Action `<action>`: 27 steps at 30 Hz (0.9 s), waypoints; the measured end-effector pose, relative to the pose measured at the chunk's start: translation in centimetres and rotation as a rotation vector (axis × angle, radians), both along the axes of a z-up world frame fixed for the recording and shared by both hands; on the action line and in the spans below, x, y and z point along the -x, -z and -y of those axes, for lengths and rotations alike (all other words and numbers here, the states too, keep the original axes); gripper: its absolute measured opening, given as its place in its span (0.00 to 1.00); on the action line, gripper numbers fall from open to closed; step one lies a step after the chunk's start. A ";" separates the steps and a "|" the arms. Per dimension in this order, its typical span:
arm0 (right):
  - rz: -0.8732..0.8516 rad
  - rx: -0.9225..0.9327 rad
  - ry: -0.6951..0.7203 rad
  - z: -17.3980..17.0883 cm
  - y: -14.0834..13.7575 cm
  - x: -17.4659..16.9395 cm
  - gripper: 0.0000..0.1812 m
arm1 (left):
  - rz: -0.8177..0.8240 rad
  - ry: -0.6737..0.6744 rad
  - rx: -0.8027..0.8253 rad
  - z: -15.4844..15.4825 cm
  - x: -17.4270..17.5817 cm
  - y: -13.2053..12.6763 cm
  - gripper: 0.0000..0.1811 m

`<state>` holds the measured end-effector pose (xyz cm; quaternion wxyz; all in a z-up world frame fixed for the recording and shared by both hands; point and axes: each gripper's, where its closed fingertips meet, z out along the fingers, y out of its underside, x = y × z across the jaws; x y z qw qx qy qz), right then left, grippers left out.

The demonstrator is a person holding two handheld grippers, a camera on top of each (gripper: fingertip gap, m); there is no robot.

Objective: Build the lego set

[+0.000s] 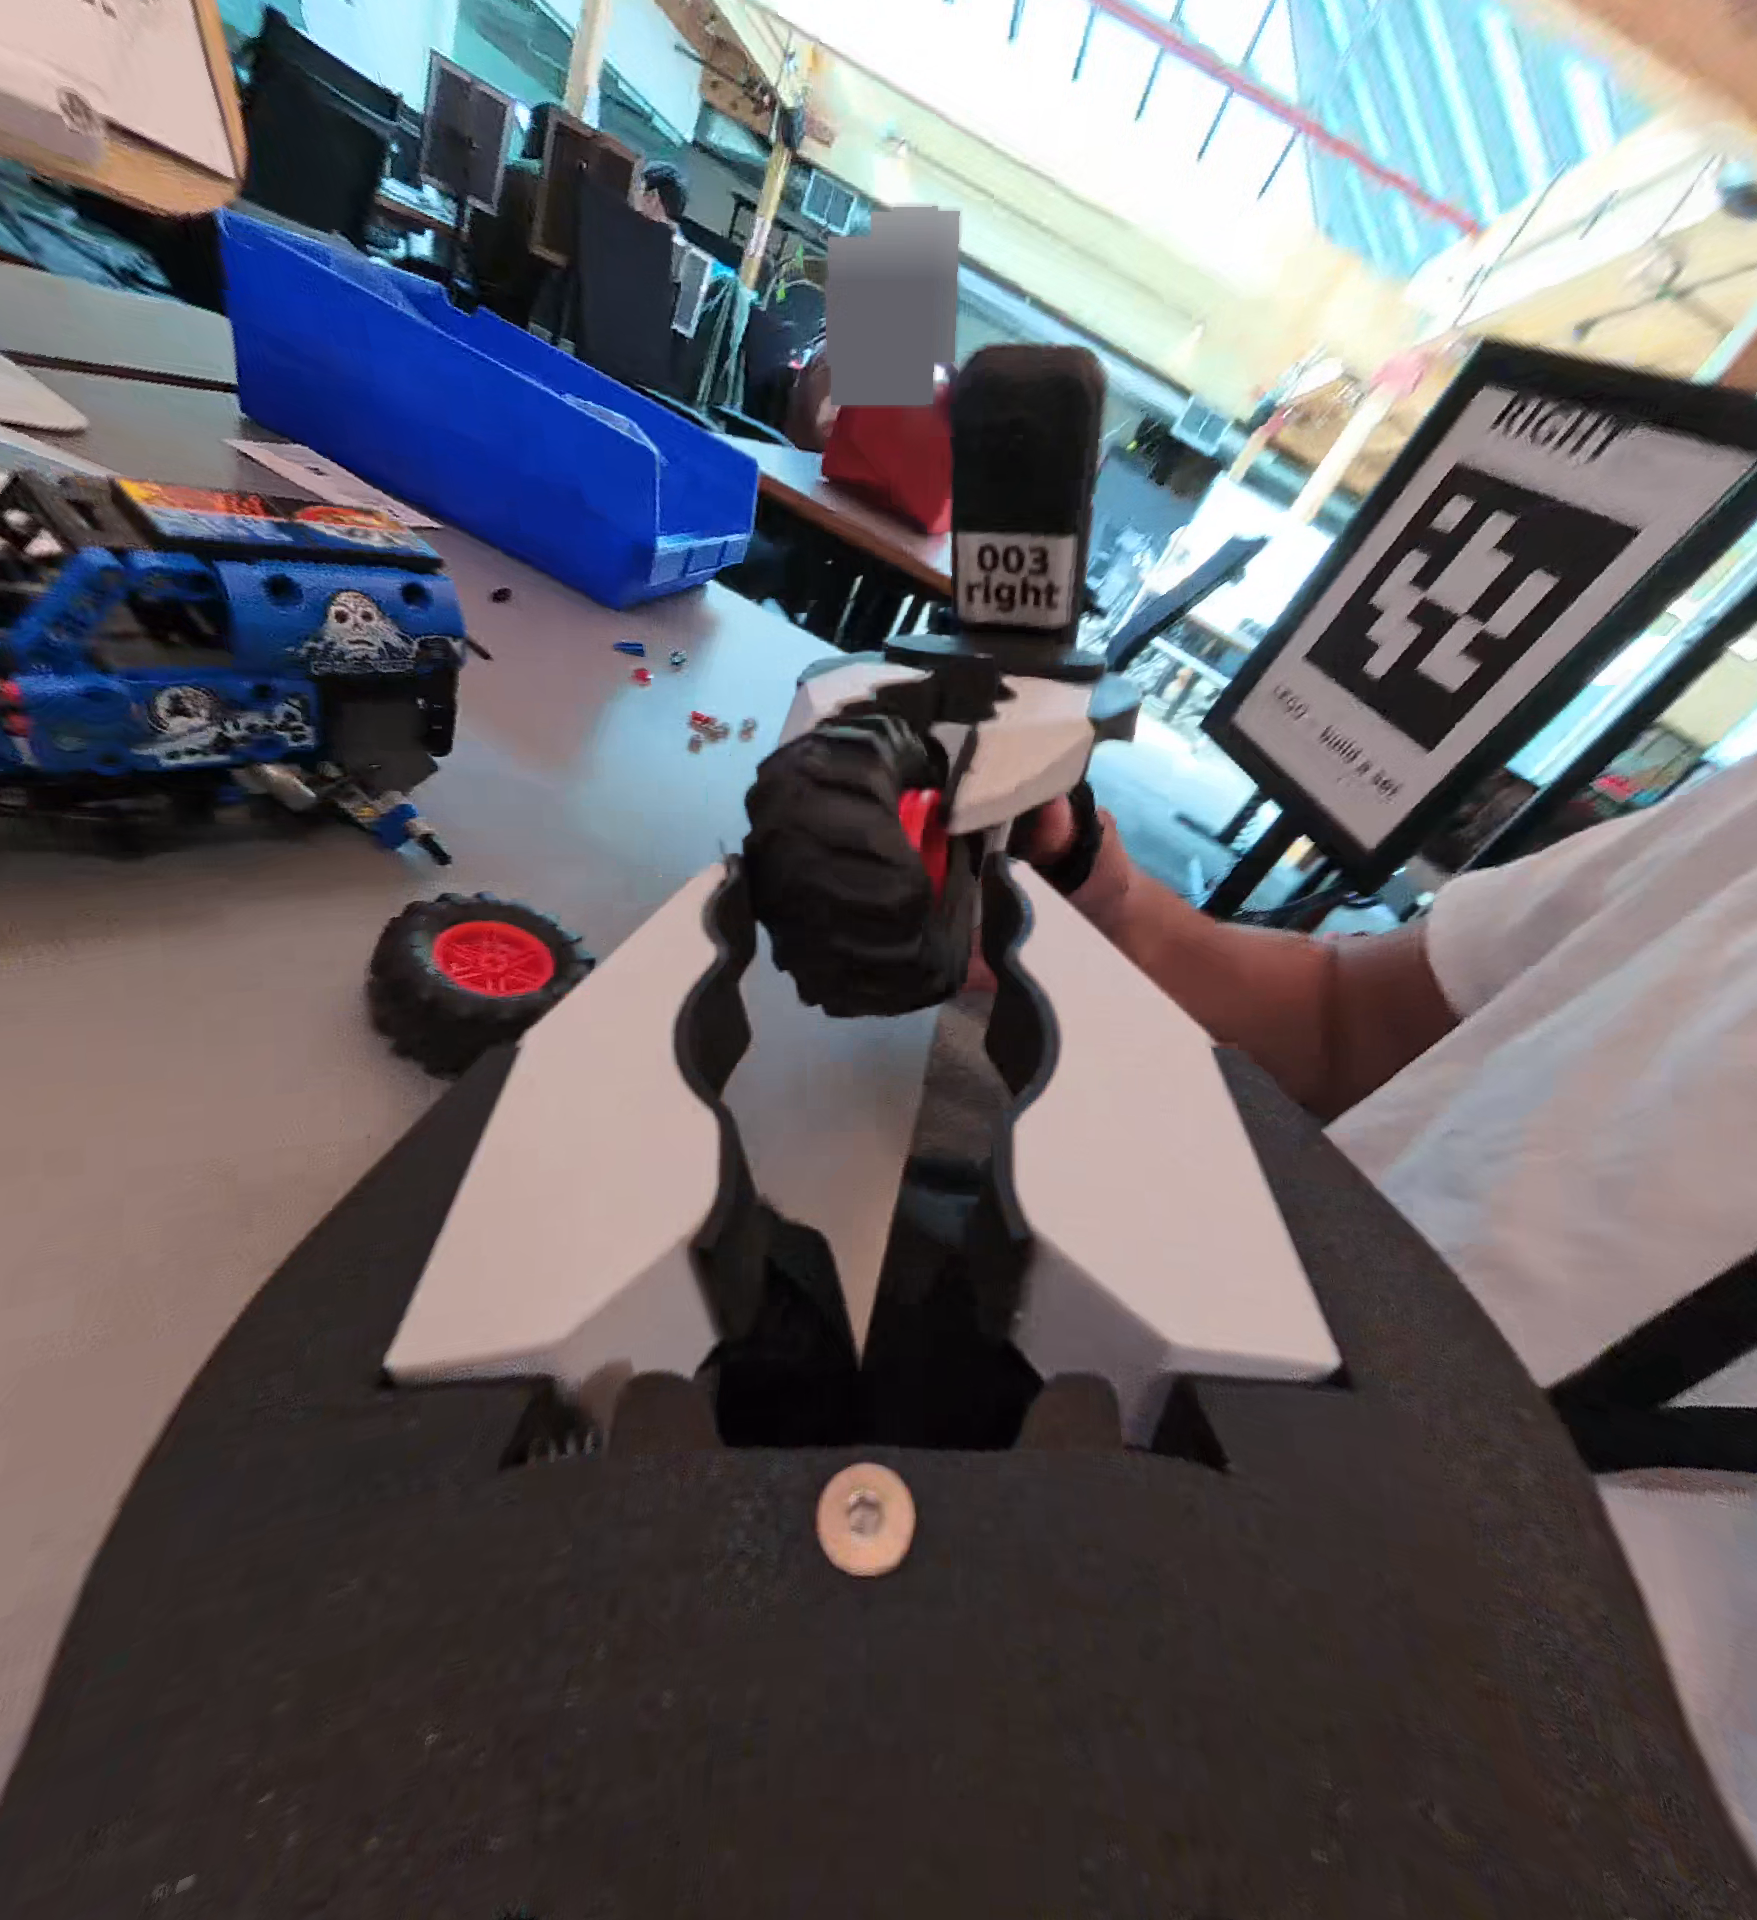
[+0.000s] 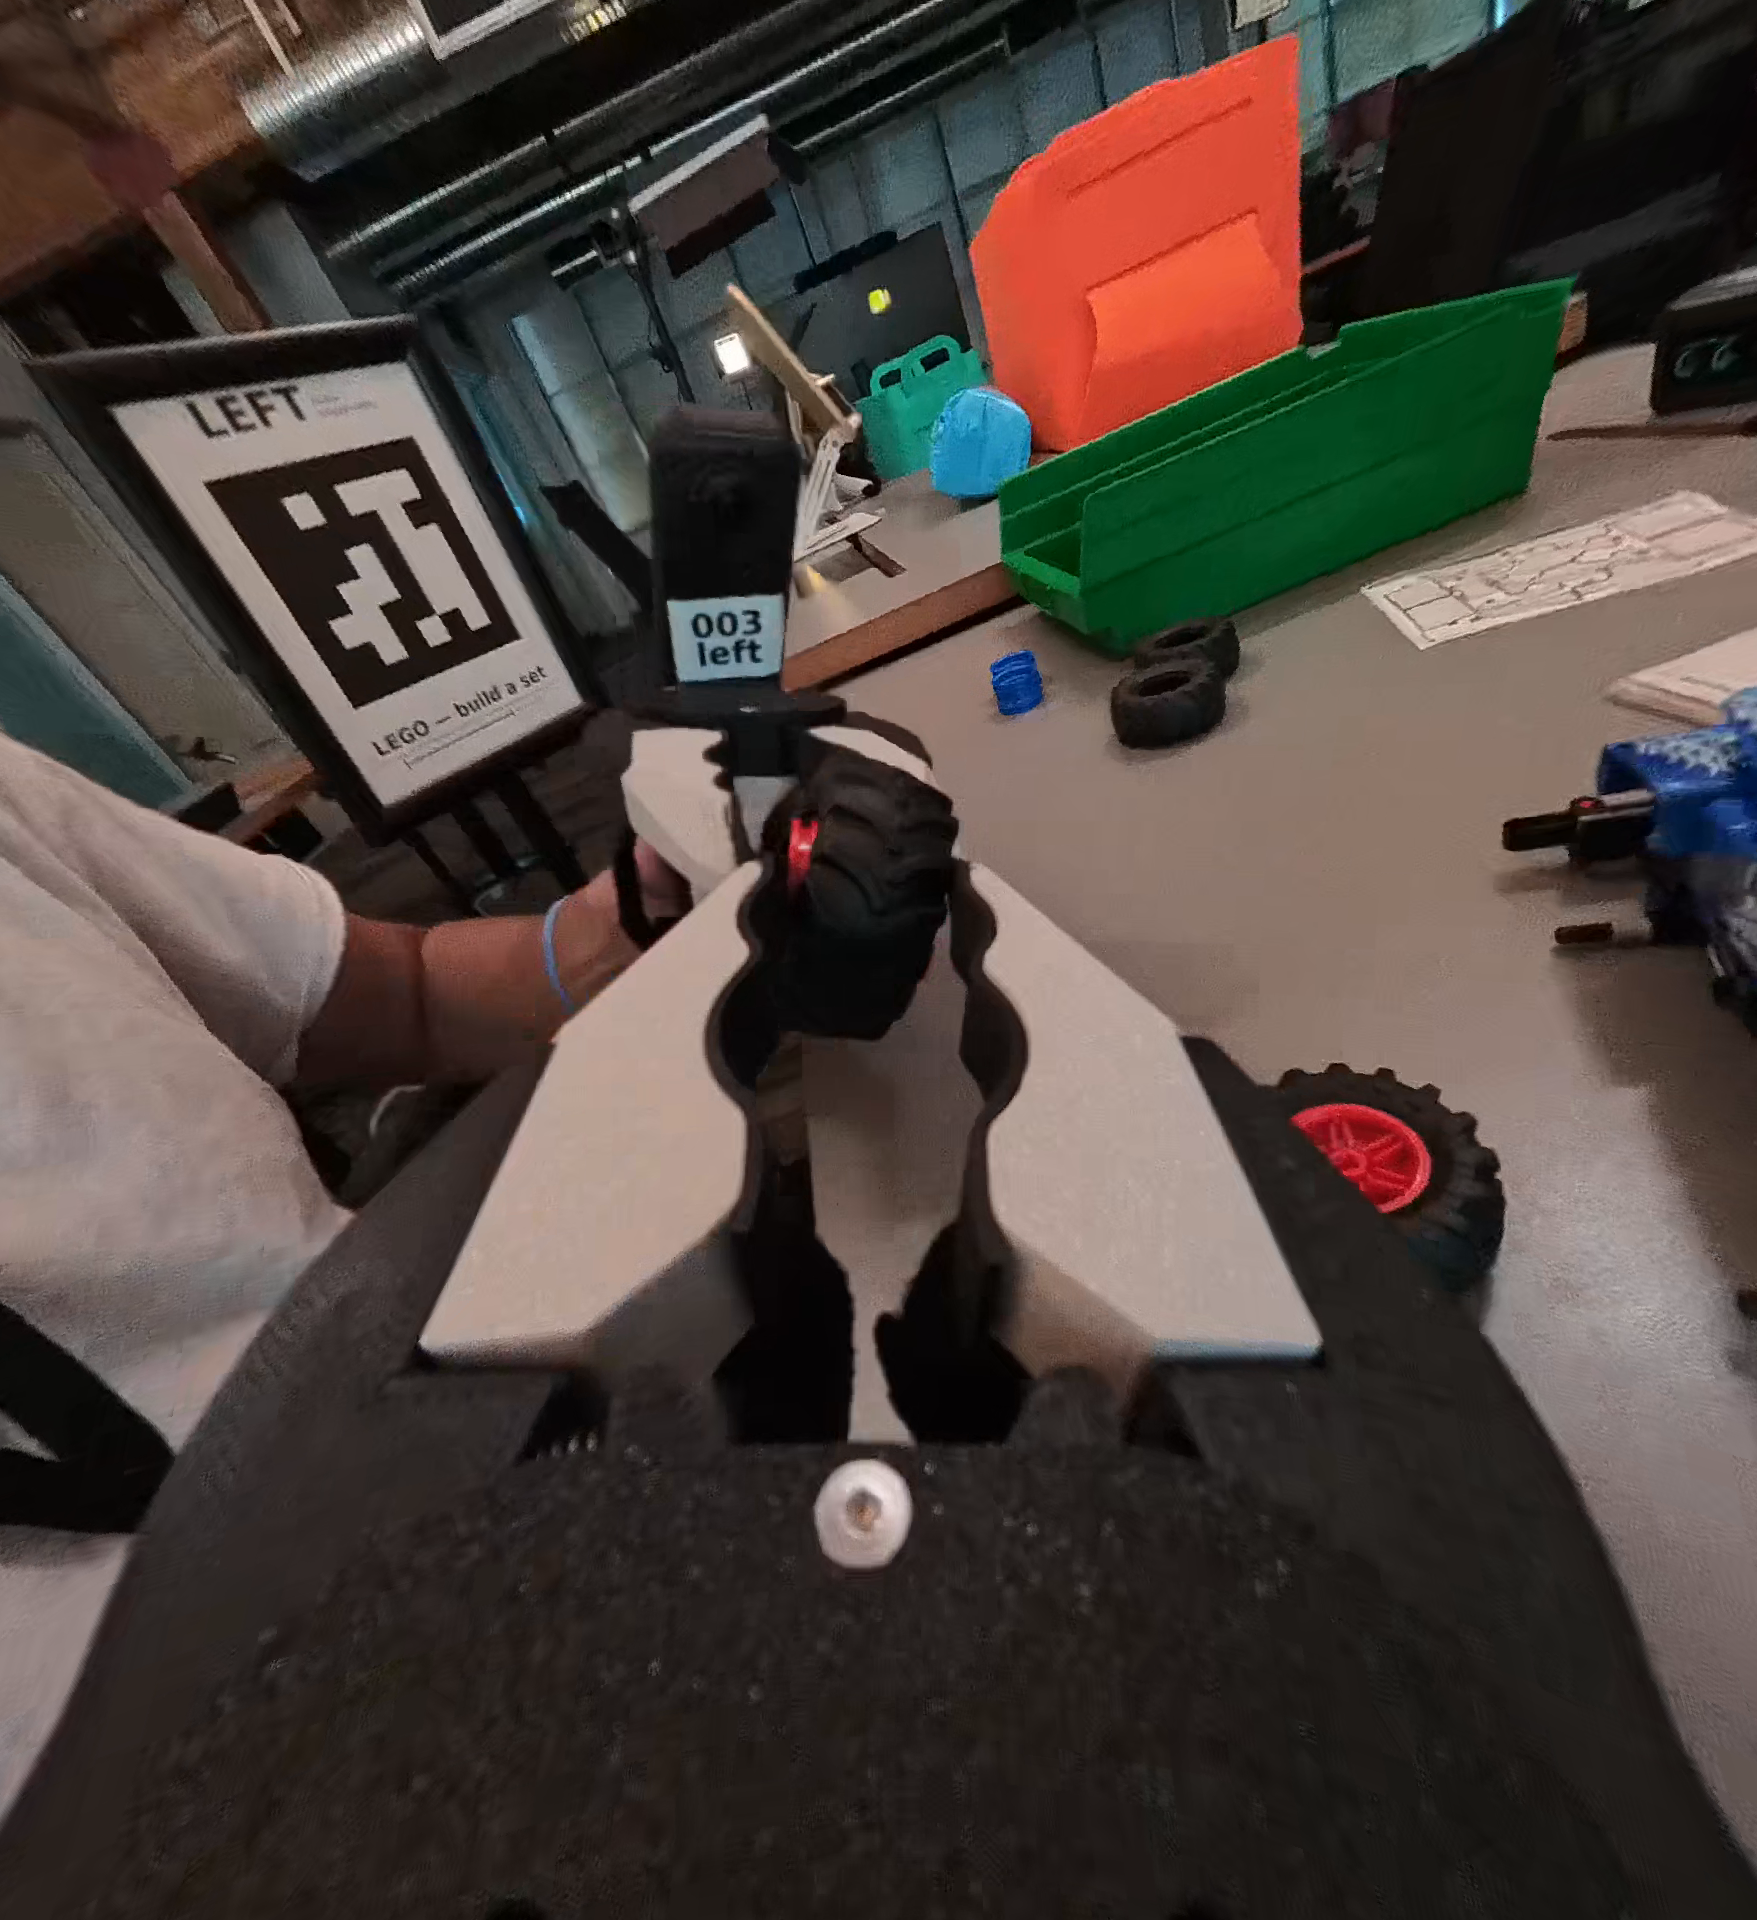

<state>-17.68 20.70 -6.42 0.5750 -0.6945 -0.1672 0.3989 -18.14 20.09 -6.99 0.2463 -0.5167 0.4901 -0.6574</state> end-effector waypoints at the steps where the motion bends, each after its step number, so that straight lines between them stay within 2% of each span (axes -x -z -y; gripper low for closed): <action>1: 0.028 -0.037 0.013 0.1 -0.2 0.1 0.17 | 0.001 0.006 0.014 -0.1 0.0 0.1 0.19; 4: 0.073 -0.058 0.058 0.0 0.0 -0.2 0.17 | -0.018 -0.008 -0.004 -0.3 0.0 0.6 0.18; 6: 0.035 -0.080 0.107 -0.3 -0.4 -0.9 0.17 | -0.026 -0.014 0.012 -0.3 -0.1 0.9 0.18; 10: 0.005 -0.025 0.096 -0.7 0.4 -1.0 0.17 | -0.029 -0.057 0.013 -1.1 -0.2 1.0 0.17; 13: 0.012 0.055 0.064 -0.7 1.7 -0.7 0.18 | -0.049 -0.089 -0.121 -1.5 0.0 1.0 0.16; 16: -0.003 0.097 -0.032 -0.3 2.0 0.6 0.20 | -0.092 -0.044 -0.272 -0.5 0.2 1.5 0.15; 18: 0.010 0.098 -0.034 -0.4 2.0 0.7 0.20 | -0.098 -0.035 -0.280 -0.5 0.2 1.4 0.15; 20: 0.057 0.092 0.033 -1.0 2.1 0.1 0.19 | -0.113 -0.083 -0.271 -1.2 -0.2 1.8 0.15; 22: 0.218 -0.013 0.145 -1.5 2.1 -0.5 0.19 | -0.131 -0.158 -0.289 -2.0 -0.5 2.3 0.15; 24: 0.477 -0.204 0.280 -1.7 1.6 -1.1 0.19 | -0.146 -0.165 -0.233 -2.1 -0.4 2.6 0.15; 27: 0.944 -0.491 0.416 -1.1 1.3 -0.6 0.19 | -0.107 -0.016 0.084 -1.1 0.0 1.4 0.21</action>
